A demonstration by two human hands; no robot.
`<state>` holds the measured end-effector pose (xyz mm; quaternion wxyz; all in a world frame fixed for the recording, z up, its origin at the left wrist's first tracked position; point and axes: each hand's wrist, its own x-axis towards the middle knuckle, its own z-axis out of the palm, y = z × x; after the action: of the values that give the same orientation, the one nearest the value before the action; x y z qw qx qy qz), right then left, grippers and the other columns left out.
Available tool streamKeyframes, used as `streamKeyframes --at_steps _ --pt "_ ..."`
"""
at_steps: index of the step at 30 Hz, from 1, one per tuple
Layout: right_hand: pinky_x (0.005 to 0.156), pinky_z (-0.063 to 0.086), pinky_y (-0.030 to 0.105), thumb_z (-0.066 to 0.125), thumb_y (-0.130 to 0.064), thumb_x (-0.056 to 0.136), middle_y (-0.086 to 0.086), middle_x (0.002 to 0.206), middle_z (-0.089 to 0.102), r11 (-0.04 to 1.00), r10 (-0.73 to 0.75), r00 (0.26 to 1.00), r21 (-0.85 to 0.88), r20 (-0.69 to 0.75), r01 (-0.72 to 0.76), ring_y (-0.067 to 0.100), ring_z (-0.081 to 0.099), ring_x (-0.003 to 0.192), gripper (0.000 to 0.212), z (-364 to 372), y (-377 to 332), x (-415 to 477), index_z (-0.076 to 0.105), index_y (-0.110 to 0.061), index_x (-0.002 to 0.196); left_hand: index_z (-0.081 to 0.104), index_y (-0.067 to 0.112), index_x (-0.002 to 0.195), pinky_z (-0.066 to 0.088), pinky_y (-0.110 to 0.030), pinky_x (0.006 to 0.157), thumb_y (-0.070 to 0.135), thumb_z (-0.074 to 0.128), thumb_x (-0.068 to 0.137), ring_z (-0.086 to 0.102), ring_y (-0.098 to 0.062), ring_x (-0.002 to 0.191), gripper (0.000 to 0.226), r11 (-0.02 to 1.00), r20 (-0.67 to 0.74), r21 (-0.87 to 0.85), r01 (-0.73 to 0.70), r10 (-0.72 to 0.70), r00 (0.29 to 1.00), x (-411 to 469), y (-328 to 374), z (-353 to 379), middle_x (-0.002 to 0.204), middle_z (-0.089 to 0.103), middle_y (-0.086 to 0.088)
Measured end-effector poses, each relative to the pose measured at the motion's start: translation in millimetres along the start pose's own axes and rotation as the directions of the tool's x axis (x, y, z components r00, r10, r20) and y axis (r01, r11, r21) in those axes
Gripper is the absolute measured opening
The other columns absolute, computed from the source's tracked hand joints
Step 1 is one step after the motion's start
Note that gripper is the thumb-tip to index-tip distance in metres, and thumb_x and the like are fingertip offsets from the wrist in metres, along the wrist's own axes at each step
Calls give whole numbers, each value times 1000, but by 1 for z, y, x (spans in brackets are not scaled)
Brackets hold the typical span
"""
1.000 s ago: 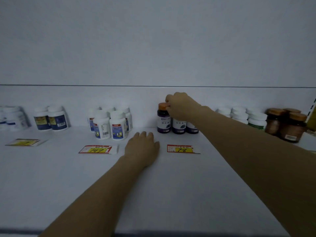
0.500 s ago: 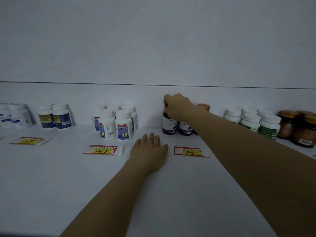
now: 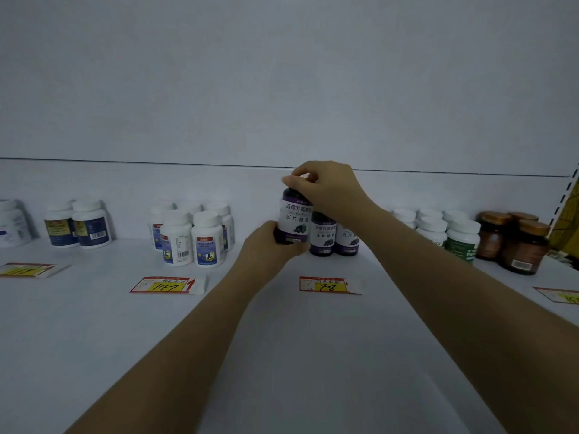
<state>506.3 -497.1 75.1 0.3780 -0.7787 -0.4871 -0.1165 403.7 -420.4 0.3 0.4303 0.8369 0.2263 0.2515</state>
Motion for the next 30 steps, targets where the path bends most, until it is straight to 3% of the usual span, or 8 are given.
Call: streamKeyframes --at_steps 3,6,9,16,21,24,27,30 --pt "67 44 15 53 -48 93 -7 86 62 992 70 995 112 -66 -62 8 57 81 37 2 10 -7 69 -16 102 57 13 122 40 -12 71 26 69 84 55 -7 86 42 998 17 -64 -26 27 999 -2 3 4 109 64 1" --pt "83 53 35 44 -53 95 7 85 68 949 168 985 277 -33 -153 21 65 82 52 7 25 -10 67 -7 93 61 17 114 41 0 55 24 70 83 55 6 74 32 986 70 -165 -15 27 997 -5 3 7 92 63 10" --pt "93 52 46 49 -41 96 2 101 70 885 183 982 427 48 -186 22 66 97 29 9 35 -14 68 -20 101 62 18 108 44 -9 68 27 70 83 59 1 80 28 981 109 -192 4 18 994 -5 0 7 87 65 10" --pt "89 55 37 51 -30 97 -3 101 70 851 120 992 510 38 -122 17 66 97 17 5 34 -17 66 -27 104 60 24 103 48 -17 81 28 71 82 63 -8 91 25 973 142 -230 6 27 989 1 -4 7 94 68 5" --pt "88 56 36 51 -31 96 -1 102 70 851 110 993 513 42 -116 17 67 96 22 6 34 -16 66 -21 109 60 18 113 50 -29 92 28 72 81 64 -17 100 35 969 155 -245 15 24 988 4 -6 5 103 69 -1" --pt "86 57 35 54 -37 94 -3 97 70 843 108 993 524 50 -118 15 68 91 20 6 33 -16 67 -24 103 61 15 116 51 -19 83 27 73 79 65 -12 94 41 968 151 -252 9 30 988 3 -6 2 97 69 3" --pt "78 59 32 64 -49 84 -3 93 71 856 158 987 497 12 -144 15 69 85 24 7 33 -13 62 -27 95 59 21 107 45 -5 59 31 78 74 60 3 79 39 981 64 -190 -49 62 996 2 -3 3 88 64 13" --pt "72 59 30 71 -43 81 1 89 71 799 218 976 580 -27 -162 17 69 82 34 4 34 -13 60 -20 104 52 21 110 43 -10 64 34 78 72 59 -1 83 47 980 28 -199 -27 33 999 2 0 3 92 60 13"
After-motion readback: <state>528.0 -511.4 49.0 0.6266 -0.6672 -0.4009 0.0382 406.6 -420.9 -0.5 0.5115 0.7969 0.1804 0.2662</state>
